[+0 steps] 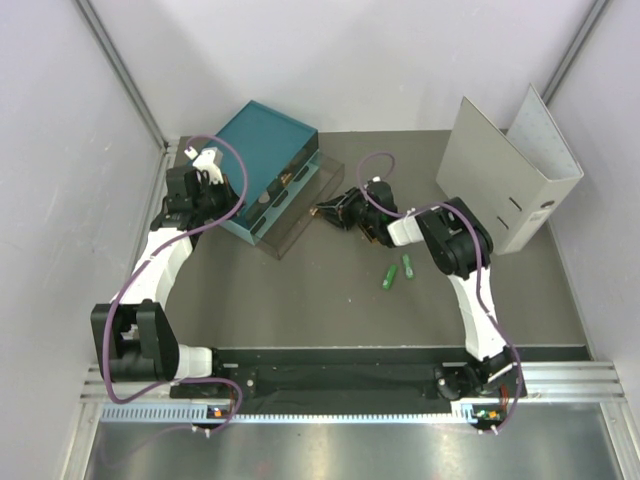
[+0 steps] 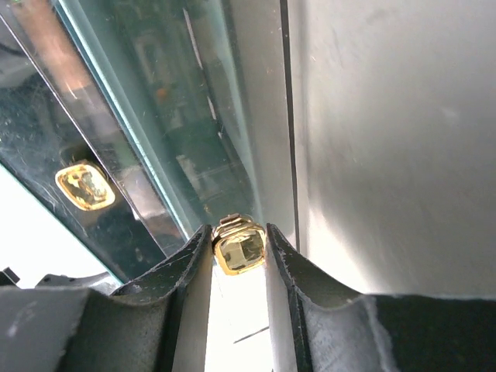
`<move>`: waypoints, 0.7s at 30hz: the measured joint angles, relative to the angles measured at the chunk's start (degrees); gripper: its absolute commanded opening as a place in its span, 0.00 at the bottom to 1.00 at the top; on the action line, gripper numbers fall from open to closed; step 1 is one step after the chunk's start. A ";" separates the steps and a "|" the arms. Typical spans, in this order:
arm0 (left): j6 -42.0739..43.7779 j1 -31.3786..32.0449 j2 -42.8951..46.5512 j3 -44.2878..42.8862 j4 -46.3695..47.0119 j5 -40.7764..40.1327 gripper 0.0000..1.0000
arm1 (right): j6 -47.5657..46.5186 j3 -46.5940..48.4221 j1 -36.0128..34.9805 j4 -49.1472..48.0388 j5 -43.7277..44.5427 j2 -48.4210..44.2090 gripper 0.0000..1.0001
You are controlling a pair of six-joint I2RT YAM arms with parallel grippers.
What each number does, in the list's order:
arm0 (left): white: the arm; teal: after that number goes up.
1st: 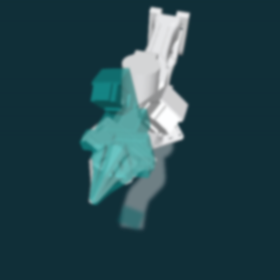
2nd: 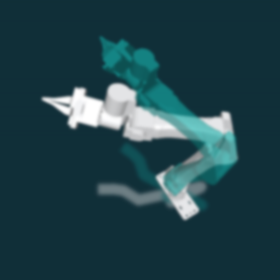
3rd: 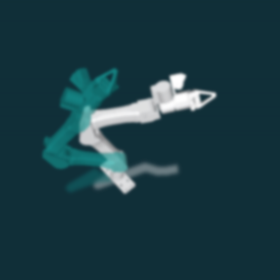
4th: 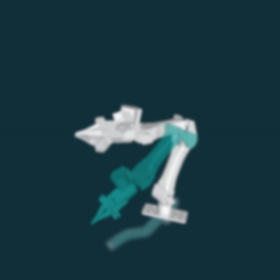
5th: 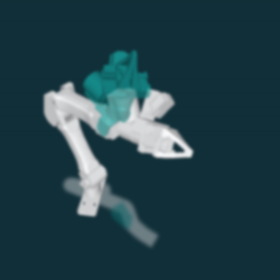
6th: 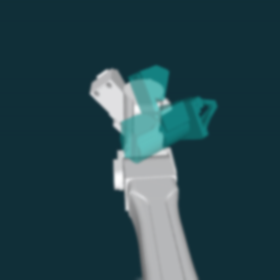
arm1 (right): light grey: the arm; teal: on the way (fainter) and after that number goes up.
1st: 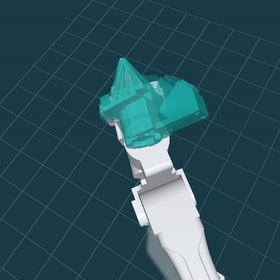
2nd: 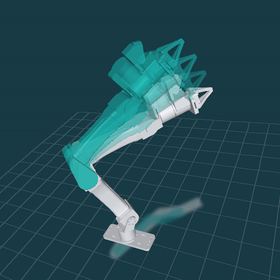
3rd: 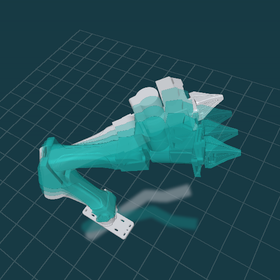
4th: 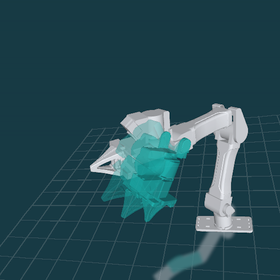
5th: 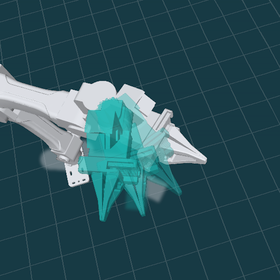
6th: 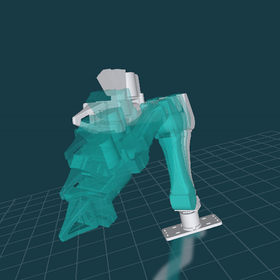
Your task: Organize the makeup
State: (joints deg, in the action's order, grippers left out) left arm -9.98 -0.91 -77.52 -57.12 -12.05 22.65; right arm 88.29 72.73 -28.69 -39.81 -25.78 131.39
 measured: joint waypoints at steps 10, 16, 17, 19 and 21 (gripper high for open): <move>-0.37 -0.02 0.15 0.17 -0.13 0.17 0.00 | -5.22 -2.08 0.37 4.98 -1.09 -3.41 0.42; -0.42 -0.02 0.15 0.17 -0.11 0.20 0.00 | -10.69 -0.57 0.24 13.55 -4.44 -6.56 0.46; -0.44 -0.02 0.15 0.17 -0.11 0.20 0.00 | -11.41 -0.52 0.26 14.69 -4.68 -7.37 0.46; -0.50 -0.02 0.15 0.17 -0.09 0.20 0.00 | -13.03 -0.26 0.26 17.25 -4.96 -9.27 0.46; -0.57 -0.02 0.15 0.17 -0.07 0.20 0.00 | -15.37 0.48 0.35 20.48 -5.09 -11.37 0.46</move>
State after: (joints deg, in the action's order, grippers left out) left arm -10.55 -0.93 -77.36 -56.95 -12.12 22.85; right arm 72.93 73.21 -28.34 -19.33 -30.87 120.03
